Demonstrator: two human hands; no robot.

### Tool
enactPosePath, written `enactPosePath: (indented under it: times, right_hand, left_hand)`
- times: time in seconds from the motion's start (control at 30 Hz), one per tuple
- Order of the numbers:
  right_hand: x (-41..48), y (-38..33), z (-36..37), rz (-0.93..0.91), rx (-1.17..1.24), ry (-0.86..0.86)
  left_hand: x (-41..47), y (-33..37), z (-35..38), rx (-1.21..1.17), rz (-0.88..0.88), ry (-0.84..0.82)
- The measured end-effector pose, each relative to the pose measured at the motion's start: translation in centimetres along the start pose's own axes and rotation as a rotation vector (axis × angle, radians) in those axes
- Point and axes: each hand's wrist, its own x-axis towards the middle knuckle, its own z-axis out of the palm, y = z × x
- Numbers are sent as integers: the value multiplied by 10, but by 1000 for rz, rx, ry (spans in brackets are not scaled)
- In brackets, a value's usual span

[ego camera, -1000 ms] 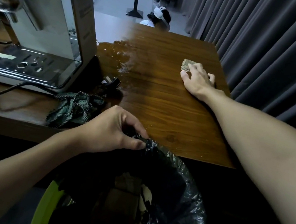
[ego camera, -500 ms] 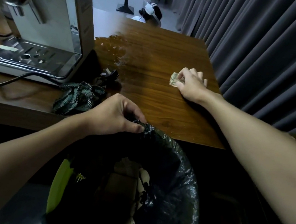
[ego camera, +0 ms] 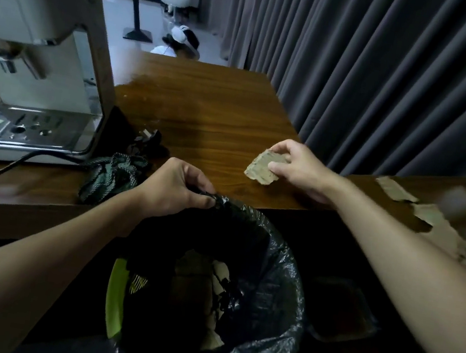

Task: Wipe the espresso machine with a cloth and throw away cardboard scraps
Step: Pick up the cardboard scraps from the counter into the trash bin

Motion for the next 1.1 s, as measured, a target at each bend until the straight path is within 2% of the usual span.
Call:
enactPosePath:
  times: [0.1, 0.2, 0.37, 0.53, 0.8, 0.93, 1.1]
  right_hand:
    - [-59, -4, -13, -100, 249, -63]
    - [-109, -8, -23, -138, 166, -160]
    - [-149, 19, -38, -52, -55, 144]
    - [-182, 52, -53, 55, -160, 229]
    - [-215, 90, -71, 195, 2, 293]
    - [-215, 103, -75, 218, 60, 288]
    - [-209, 111, -72, 226, 84, 196]
  left_hand:
    - [5, 3, 3, -34, 5, -29]
    - [13, 15, 15, -88, 2, -55]
    - [32, 55, 45, -154, 95, -122]
    - [46, 92, 80, -251, 167, -252]
    - [69, 105, 116, 46, 307, -513]
    - [82, 99, 123, 140, 397, -452]
    - [87, 89, 129, 61, 440, -452]
